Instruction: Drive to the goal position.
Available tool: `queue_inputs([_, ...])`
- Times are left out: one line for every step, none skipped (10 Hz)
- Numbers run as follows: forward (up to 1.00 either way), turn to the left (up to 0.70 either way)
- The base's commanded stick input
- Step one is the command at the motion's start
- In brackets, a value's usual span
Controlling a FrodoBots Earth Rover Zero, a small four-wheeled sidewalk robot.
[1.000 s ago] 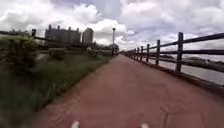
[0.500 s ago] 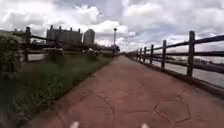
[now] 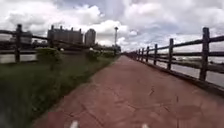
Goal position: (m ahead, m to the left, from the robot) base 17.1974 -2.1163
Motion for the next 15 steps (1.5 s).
queue_inputs([1.00, -0.27])
queue_inputs([1.00, -0.27])
queue_inputs([1.00, -0.27])
queue_inputs([1.00, -0.10])
queue_inputs([1.00, 0.00])
queue_inputs([1.00, 0.00])
queue_inputs([1.00, 0.00])
queue_inputs([1.00, 0.00])
queue_inputs([1.00, 0.00])
queue_inputs([1.00, 0.00])
queue_inputs([1.00, 0.00])
queue_inputs([1.00, 0.00])
queue_inputs([1.00, 0.00])
queue_inputs([1.00, 0.00])
queue_inputs([1.00, -0.27])
